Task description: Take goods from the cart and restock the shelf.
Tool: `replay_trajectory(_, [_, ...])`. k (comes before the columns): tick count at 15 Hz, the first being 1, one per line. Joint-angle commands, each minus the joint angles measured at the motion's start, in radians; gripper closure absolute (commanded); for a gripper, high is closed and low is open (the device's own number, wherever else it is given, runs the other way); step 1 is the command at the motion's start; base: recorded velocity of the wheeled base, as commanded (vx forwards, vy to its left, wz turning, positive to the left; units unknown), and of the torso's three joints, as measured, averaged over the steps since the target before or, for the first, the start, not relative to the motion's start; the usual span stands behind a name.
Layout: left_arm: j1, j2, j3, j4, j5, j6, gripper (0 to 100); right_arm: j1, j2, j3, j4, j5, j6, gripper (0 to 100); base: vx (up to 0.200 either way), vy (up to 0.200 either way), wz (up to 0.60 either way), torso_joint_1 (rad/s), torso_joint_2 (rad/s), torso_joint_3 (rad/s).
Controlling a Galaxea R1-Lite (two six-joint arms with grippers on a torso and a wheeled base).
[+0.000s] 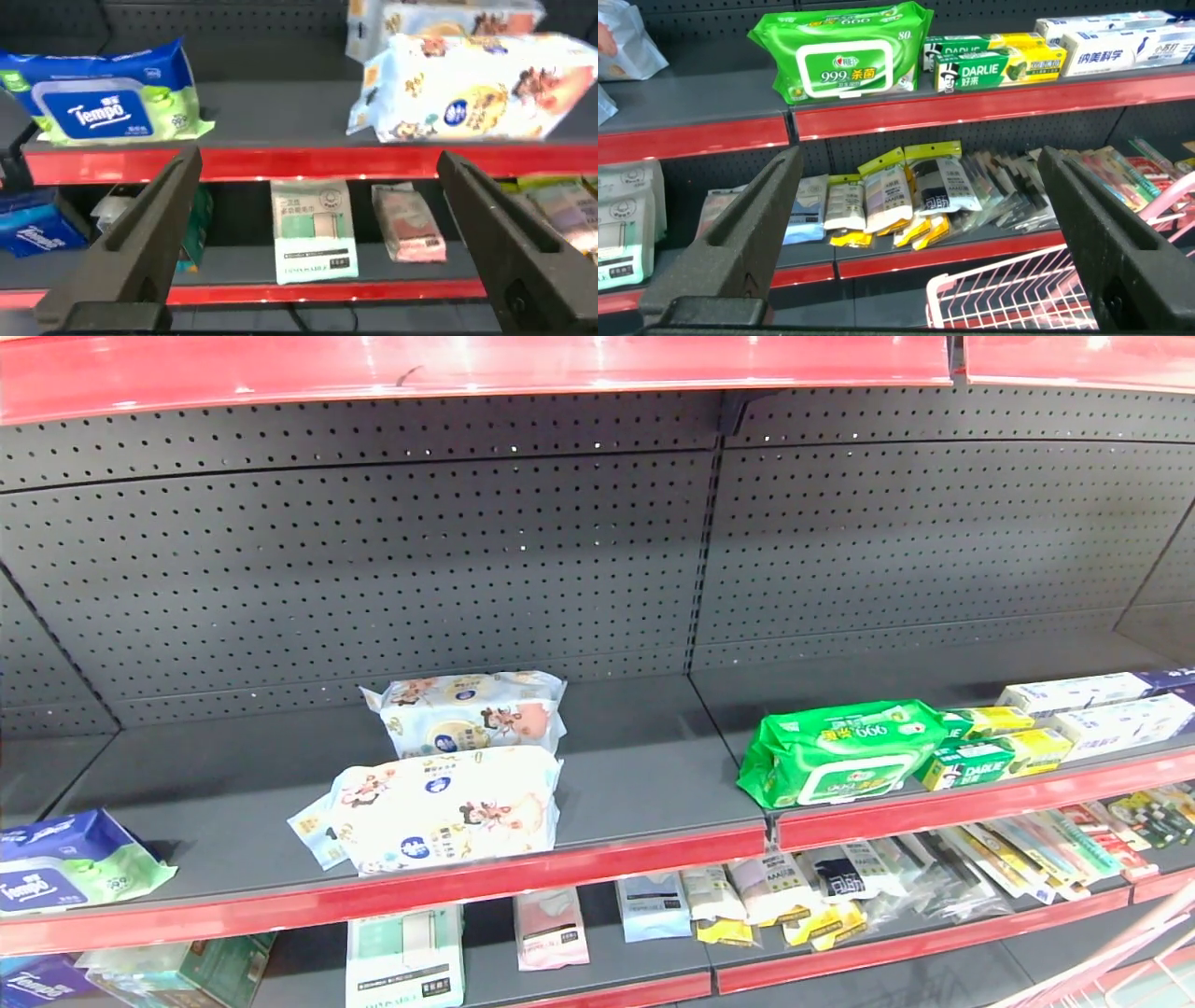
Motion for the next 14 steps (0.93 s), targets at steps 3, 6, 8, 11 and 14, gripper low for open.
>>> replay_trajectory(3, [0.000, -0.002, 0.001, 0.004, -0.046, 0.024, 0, 0.000, 0.001, 0.000, 0.000, 0.000, -0.001, 0, 0.000, 0.000, 0.00, 0.000, 0.00, 0.000])
replay_trajectory(6, [0.000, -0.002, 0.001, 0.002, -0.028, 0.029, 0, 0.000, 0.001, 0.002, 0.000, 0.000, -0.001, 0, 0.000, 0.000, 0.40, 0.000, 0.00, 0.000])
replay_trajectory(8, [0.000, -0.003, 0.001, 0.002, -0.028, 0.029, 0, 0.000, 0.001, 0.000, 0.000, 0.000, -0.001, 0, 0.000, 0.000, 0.60, 0.000, 0.00, 0.002])
replay_trajectory(11, [0.000, -0.002, 0.001, 0.002, -0.028, 0.029, 0, 0.000, 0.001, 0.000, 0.000, 0.000, -0.001, 0, 0.000, 0.000, 0.60, 0.012, 0.01, 0.002])
replay_trajectory(14, [0.000, -0.002, 0.001, 0.004, -0.028, 0.027, 0, 0.000, 0.001, 0.000, 0.000, 0.000, 0.000, 0, 0.000, 0.000, 0.40, -0.003, 0.00, 0.000])
